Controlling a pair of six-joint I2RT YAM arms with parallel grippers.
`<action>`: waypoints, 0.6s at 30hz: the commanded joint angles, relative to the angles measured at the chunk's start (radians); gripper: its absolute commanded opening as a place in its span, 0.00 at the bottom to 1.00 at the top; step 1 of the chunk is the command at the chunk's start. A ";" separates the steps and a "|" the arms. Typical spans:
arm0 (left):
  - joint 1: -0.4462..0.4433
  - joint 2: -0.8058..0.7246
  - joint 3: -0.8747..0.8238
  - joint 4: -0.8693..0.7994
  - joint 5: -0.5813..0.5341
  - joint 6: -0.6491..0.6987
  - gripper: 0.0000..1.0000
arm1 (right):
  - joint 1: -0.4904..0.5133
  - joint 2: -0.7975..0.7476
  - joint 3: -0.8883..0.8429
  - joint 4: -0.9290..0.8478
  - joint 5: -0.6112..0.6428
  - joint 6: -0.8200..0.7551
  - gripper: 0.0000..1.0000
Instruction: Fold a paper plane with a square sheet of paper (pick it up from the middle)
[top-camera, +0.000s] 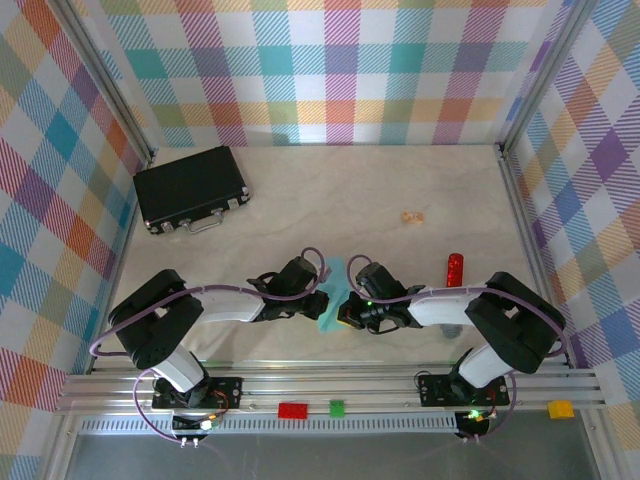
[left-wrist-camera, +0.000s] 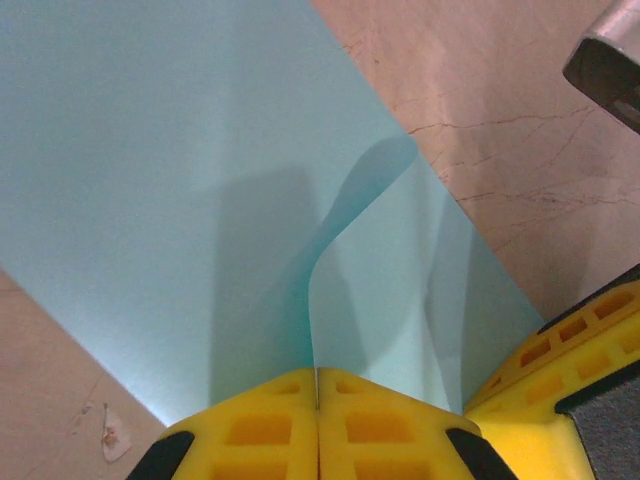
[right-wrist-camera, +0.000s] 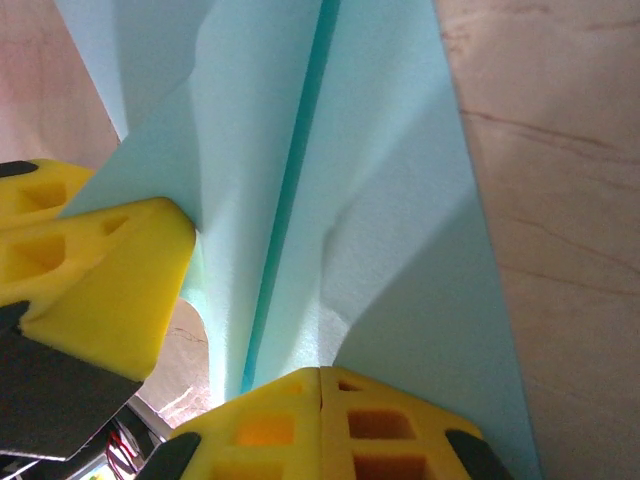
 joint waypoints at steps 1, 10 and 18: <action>0.012 -0.034 0.005 -0.019 -0.023 0.018 0.08 | 0.003 0.012 -0.026 -0.121 0.047 0.003 0.05; 0.014 0.014 0.012 0.012 0.021 0.022 0.08 | 0.002 0.010 -0.026 -0.118 0.043 0.003 0.05; 0.015 0.040 0.015 -0.004 0.004 0.049 0.08 | 0.002 0.004 -0.027 -0.124 0.042 0.000 0.06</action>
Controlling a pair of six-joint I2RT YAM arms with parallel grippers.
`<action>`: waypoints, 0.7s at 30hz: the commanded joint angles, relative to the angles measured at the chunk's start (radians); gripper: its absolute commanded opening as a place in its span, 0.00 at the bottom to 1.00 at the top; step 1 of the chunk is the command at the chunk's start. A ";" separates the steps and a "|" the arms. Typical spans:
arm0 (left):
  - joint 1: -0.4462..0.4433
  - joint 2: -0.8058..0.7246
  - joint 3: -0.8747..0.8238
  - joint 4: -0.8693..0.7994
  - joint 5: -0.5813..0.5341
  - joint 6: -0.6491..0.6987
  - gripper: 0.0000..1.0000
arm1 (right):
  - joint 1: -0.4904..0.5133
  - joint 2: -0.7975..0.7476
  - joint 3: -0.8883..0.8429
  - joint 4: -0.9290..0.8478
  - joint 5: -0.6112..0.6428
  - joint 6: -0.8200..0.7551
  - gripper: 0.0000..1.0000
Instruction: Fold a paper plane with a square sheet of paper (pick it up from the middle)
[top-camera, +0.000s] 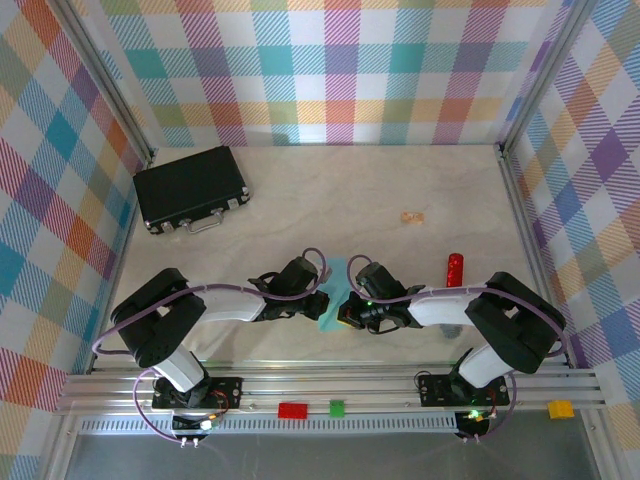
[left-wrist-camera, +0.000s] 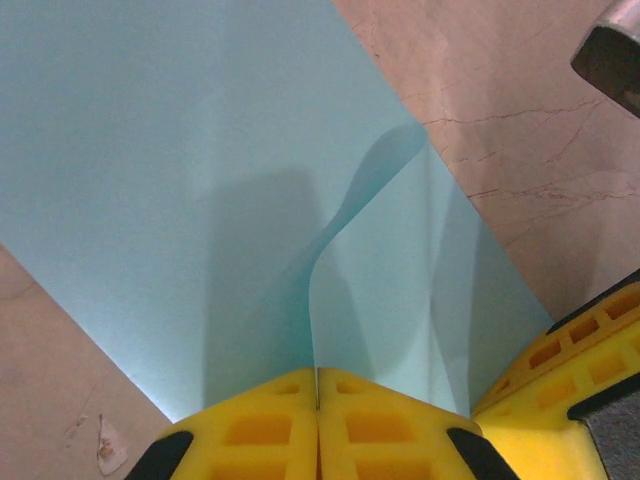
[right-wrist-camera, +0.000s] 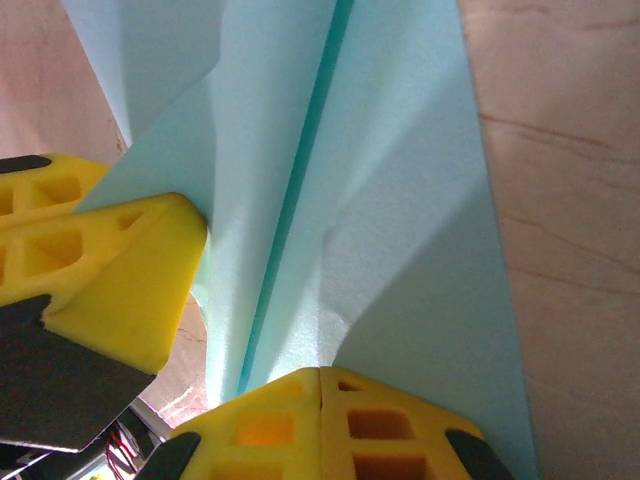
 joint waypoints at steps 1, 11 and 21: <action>0.014 0.022 0.008 -0.008 -0.002 0.029 0.08 | 0.003 0.005 -0.027 -0.123 0.042 0.000 0.06; 0.019 0.015 -0.035 0.000 0.019 0.000 0.07 | 0.002 -0.020 -0.014 -0.124 0.050 0.003 0.09; 0.049 0.062 -0.042 -0.009 0.091 -0.082 0.05 | -0.003 -0.143 -0.005 -0.094 0.082 0.033 0.13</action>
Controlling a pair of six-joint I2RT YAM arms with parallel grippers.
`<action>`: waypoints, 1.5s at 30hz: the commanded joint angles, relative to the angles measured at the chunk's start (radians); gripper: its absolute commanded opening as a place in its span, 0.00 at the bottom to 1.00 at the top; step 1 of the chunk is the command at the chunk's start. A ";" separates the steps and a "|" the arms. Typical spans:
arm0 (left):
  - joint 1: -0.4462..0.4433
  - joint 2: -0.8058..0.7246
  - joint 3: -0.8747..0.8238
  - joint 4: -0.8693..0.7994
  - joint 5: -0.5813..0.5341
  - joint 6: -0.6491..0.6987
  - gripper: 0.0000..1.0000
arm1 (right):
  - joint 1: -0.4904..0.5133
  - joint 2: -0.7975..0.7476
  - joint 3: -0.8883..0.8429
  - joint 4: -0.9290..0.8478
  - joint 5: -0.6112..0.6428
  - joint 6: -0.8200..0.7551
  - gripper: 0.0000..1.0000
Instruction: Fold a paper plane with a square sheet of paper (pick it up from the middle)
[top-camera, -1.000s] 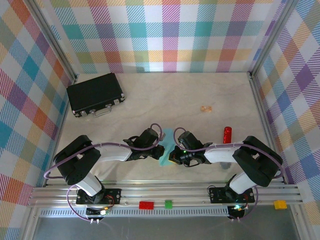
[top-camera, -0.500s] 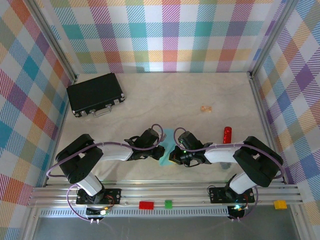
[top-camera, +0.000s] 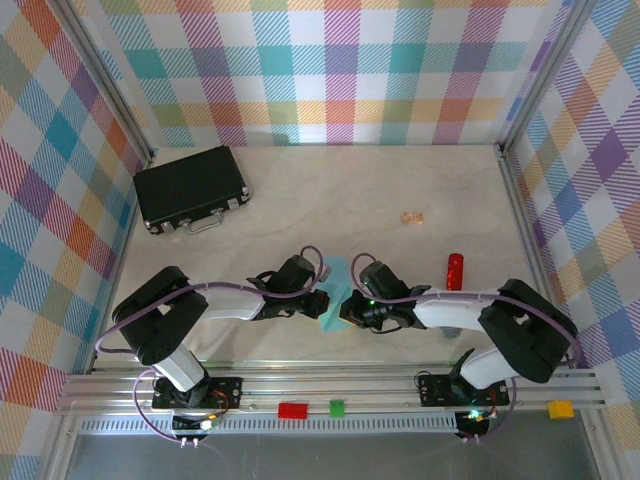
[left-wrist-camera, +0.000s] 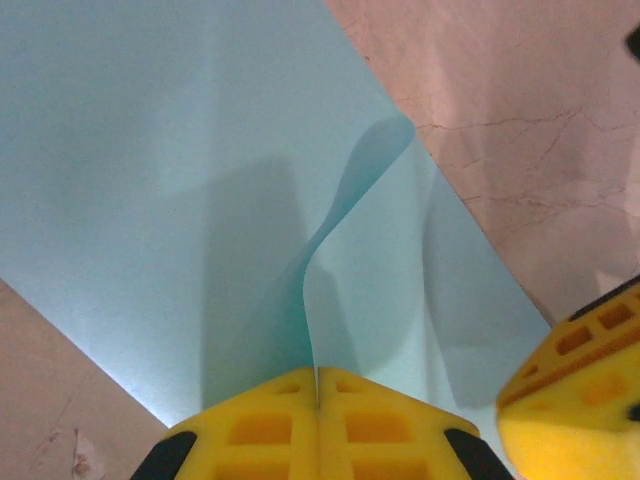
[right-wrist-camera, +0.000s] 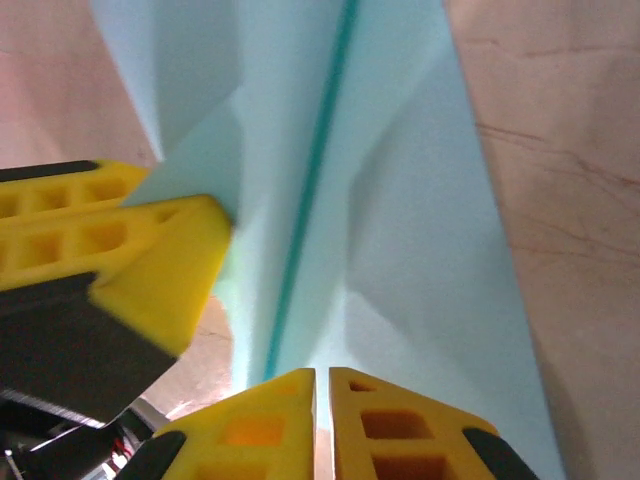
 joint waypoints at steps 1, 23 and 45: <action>0.022 0.050 -0.029 -0.048 0.023 -0.045 0.05 | -0.004 -0.062 -0.006 -0.033 0.049 0.026 0.13; 0.056 0.077 -0.029 -0.048 0.094 -0.027 0.05 | -0.070 0.081 0.039 0.213 -0.029 0.094 0.00; 0.058 0.087 -0.016 -0.076 0.088 -0.007 0.05 | -0.083 0.199 -0.003 0.268 -0.035 0.115 0.00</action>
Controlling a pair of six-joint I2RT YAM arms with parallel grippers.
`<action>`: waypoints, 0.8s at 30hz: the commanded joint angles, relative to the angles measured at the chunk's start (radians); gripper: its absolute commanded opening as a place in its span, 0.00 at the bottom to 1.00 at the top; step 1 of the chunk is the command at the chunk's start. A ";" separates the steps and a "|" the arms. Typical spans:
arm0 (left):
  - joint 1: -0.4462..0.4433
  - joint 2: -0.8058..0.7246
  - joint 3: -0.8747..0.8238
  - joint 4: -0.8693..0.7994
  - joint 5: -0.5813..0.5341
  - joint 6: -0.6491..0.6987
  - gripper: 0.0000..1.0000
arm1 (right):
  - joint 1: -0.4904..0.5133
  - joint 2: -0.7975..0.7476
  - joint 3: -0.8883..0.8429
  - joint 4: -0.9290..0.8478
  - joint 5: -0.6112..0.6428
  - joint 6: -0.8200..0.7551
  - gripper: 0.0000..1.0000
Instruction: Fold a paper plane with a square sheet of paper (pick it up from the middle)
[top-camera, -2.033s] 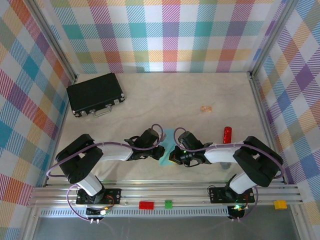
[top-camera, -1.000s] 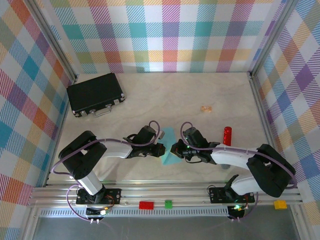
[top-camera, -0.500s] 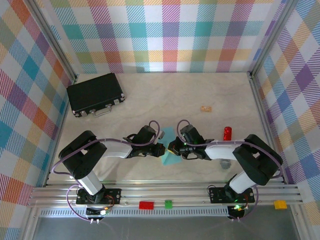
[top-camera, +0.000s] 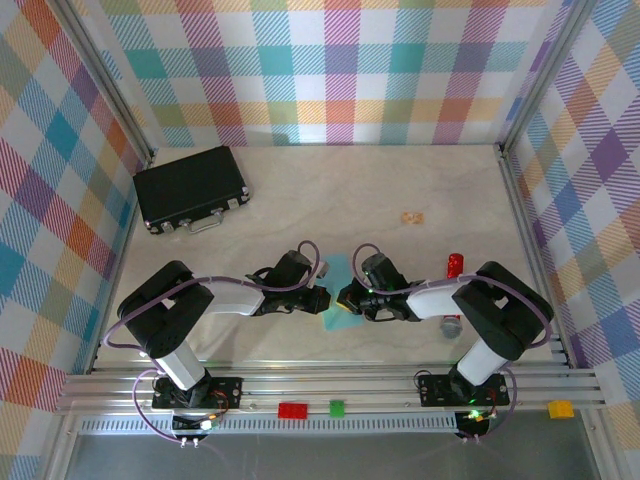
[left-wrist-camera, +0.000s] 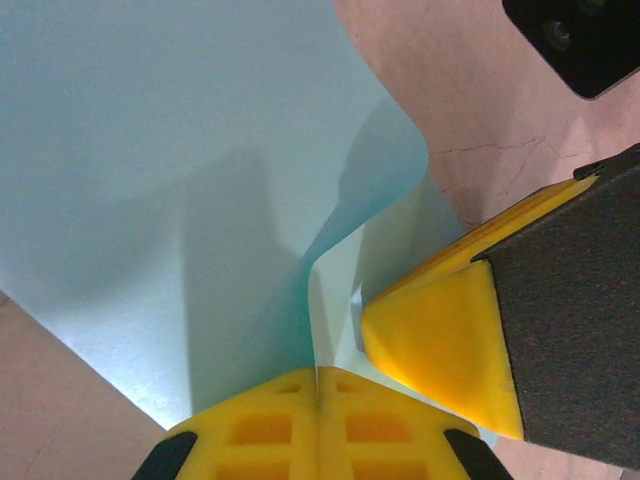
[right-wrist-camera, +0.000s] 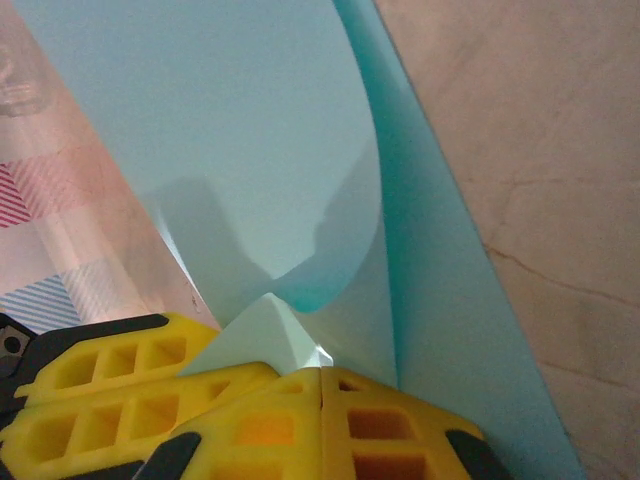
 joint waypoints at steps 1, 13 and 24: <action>0.009 0.045 -0.012 -0.144 -0.033 0.034 0.05 | -0.007 0.010 -0.006 0.009 -0.012 0.014 0.01; 0.010 0.048 0.007 -0.193 -0.035 0.060 0.05 | -0.080 0.009 0.101 -0.097 -0.044 -0.073 0.00; 0.010 0.061 0.012 -0.209 -0.046 0.074 0.06 | -0.128 0.040 0.037 -0.079 -0.015 -0.076 0.02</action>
